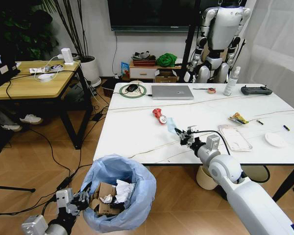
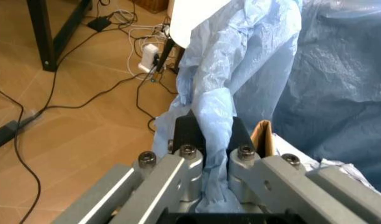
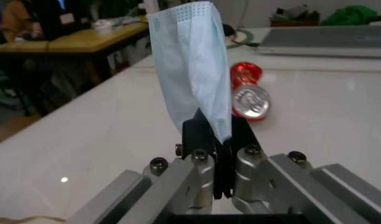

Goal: Pick up the trash bin and place the trash from the table into it.

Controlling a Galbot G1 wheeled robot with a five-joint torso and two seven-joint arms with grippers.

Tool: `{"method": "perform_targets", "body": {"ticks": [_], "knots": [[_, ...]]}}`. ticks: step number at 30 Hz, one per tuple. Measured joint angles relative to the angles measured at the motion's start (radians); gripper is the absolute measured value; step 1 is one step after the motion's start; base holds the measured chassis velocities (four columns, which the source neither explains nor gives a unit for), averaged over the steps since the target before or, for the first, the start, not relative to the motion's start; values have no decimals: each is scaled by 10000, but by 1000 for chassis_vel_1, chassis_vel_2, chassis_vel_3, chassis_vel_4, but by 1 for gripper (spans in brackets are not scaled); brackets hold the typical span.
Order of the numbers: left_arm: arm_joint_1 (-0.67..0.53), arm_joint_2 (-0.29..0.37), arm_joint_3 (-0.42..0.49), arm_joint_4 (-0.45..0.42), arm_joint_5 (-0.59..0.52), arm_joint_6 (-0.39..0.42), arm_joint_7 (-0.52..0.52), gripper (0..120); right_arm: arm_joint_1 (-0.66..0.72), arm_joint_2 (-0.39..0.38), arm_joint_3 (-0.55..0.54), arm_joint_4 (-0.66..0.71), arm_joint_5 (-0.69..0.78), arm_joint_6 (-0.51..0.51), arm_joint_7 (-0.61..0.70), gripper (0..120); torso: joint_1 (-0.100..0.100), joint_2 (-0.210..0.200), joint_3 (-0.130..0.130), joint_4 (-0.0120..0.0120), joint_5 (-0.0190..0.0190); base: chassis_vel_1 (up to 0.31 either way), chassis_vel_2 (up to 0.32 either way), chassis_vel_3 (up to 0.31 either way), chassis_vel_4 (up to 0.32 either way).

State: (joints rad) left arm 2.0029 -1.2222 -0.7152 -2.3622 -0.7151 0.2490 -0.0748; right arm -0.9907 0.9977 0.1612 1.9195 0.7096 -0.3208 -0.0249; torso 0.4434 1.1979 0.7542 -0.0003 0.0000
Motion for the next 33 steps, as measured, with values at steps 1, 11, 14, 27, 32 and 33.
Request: {"method": "perform_targets", "body": {"ticks": [1,11,14,27,32,33], "knots": [[4,1,-9,-4,-5,0,-1,0,-28,-95,-149,229,114,130,-71,0,0,0,0,0,-3,0,0,0,0],[7,-39,-58,-62,-28,4,-20,0,-285,-719,-3199,2316,513,2250,-1382,0,-2,1,0,1,-3,0,0,0,0],[7,-48,-64,-65,-28,5,-23,0,-266,-768,-3592,2393,372,2424,-1515,0,-3,1,0,1,-1,0,0,0,0],[-13,-130,-26,-109,-11,25,-39,0,-679,-1300,-4616,2281,-2171,1935,-1255,31,-2,1,1,-1,-2,0,0,0,0],[-24,-150,13,-104,18,38,-51,0,-796,-1574,-4420,2454,-2636,1721,-887,52,-1,1,1,0,0,0,0,0,0],[-24,-150,13,-104,18,38,-51,0,-796,-1574,-4420,2454,-2636,1721,-887,52,-1,1,1,0,0,0,0,0,0]]}}
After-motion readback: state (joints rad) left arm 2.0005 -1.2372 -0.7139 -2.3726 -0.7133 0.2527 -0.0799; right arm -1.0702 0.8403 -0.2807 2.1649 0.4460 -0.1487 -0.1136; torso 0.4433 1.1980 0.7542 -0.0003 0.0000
